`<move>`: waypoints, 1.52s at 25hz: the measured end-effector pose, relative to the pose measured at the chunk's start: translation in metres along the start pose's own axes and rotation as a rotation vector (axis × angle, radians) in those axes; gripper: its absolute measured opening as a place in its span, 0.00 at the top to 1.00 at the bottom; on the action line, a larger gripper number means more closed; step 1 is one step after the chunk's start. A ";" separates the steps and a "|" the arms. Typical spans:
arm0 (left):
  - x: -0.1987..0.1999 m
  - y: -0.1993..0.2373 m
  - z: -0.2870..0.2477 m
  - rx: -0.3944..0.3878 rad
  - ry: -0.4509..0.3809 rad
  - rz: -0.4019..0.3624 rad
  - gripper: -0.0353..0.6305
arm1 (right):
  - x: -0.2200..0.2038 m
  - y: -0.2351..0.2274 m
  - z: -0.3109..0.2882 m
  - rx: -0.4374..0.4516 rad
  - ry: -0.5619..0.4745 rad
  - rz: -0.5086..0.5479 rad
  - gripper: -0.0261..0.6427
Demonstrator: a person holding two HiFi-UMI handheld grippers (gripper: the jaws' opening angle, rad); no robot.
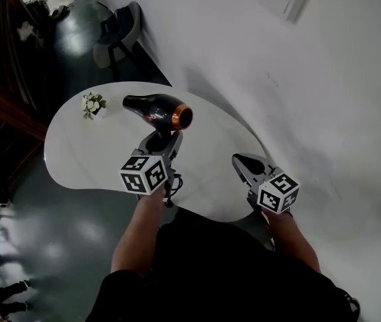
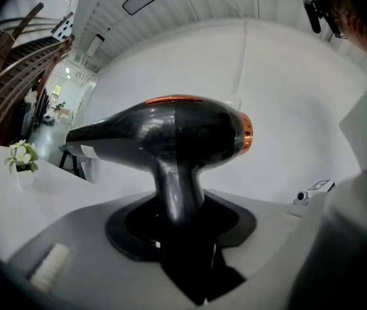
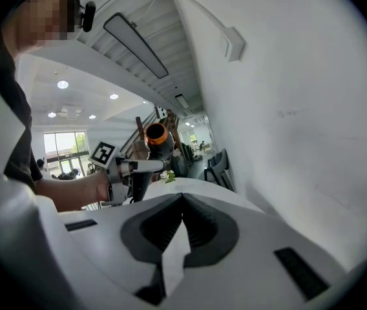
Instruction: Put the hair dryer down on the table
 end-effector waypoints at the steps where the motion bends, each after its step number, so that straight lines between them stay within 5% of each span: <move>1: -0.002 0.007 -0.007 0.003 0.015 0.007 0.68 | 0.000 -0.003 -0.005 -0.003 0.004 -0.008 0.94; 17: -0.054 0.091 -0.109 0.029 0.297 0.034 0.68 | -0.014 -0.034 -0.044 -0.053 0.108 -0.076 0.94; 38: -0.135 0.094 -0.191 0.056 0.696 -0.036 0.67 | -0.030 -0.062 -0.020 -0.111 0.119 -0.147 0.94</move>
Point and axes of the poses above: the fingertips, and each gripper's own axes: z backward along the fingers, y to its left, x out of its top, the point moved 7 cm from there along z, backward along the fingers, and after that the axes turned 6 degrees about -x, right-handed, at the moved point
